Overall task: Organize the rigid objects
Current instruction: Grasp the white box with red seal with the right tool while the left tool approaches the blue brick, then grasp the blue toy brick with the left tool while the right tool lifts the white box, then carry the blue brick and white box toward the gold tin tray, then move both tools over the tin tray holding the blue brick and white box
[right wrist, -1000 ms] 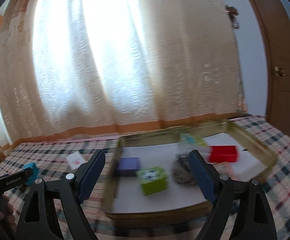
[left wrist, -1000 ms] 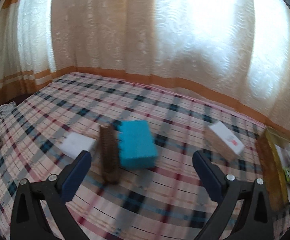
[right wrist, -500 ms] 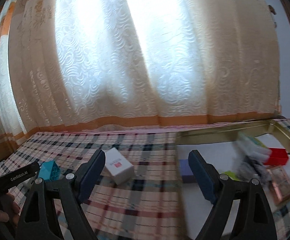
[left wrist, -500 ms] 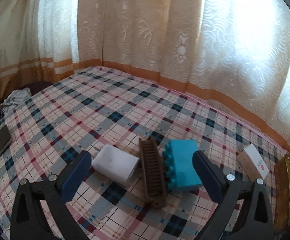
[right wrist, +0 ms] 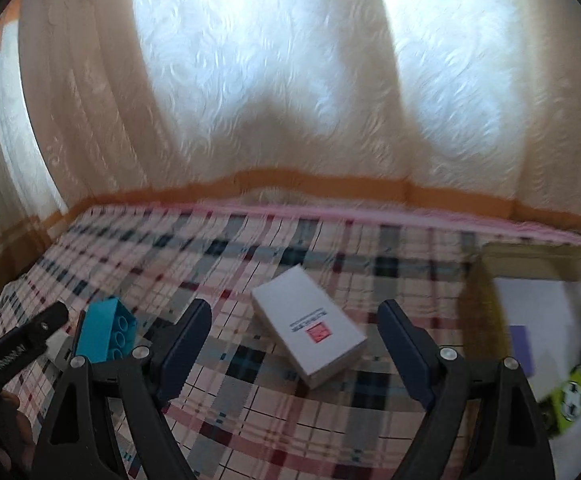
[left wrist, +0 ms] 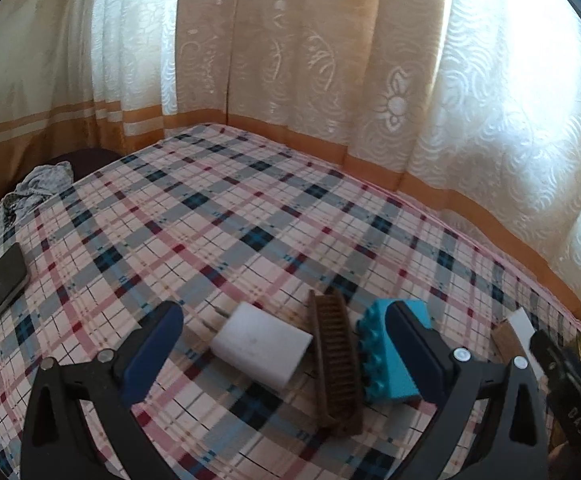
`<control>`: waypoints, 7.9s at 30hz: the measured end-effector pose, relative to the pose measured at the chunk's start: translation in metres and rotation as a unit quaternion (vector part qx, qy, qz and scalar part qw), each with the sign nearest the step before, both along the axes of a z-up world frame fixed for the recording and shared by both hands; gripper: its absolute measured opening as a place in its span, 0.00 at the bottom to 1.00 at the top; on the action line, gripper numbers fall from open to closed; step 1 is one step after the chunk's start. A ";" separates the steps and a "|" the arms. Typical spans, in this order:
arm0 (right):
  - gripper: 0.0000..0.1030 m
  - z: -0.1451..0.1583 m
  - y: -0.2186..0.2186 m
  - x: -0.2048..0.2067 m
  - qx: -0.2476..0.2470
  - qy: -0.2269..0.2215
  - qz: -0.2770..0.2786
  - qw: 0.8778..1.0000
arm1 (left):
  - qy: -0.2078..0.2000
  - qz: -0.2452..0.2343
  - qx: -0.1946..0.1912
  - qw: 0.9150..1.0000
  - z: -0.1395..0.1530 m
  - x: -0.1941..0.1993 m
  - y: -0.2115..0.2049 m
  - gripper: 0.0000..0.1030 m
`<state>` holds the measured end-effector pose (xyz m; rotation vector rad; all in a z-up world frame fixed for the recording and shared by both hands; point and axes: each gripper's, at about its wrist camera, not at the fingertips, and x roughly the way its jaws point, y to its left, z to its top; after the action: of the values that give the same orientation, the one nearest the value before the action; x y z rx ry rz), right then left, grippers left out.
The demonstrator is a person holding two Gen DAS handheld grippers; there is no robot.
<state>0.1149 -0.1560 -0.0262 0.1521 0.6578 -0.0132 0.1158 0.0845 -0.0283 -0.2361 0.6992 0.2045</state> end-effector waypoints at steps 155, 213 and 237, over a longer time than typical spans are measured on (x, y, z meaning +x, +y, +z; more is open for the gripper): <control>0.42 0.016 -0.013 -0.078 -0.027 -0.083 -0.009 0.996 | -0.073 -0.180 0.058 0.979 0.013 -0.029 -0.105 0.40; 0.42 0.040 -0.106 -0.174 -0.066 -0.140 -0.068 0.986 | -0.148 -0.252 0.065 0.954 0.051 -0.125 -0.217 0.40; 0.42 0.050 -0.210 -0.194 -0.072 -0.146 -0.165 0.973 | -0.153 -0.313 0.056 0.936 0.057 -0.121 -0.304 0.40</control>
<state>-0.0792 -0.3664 0.0243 0.1188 0.3294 -0.3527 -0.0055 -0.2200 0.0291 0.0730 0.4219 -0.3966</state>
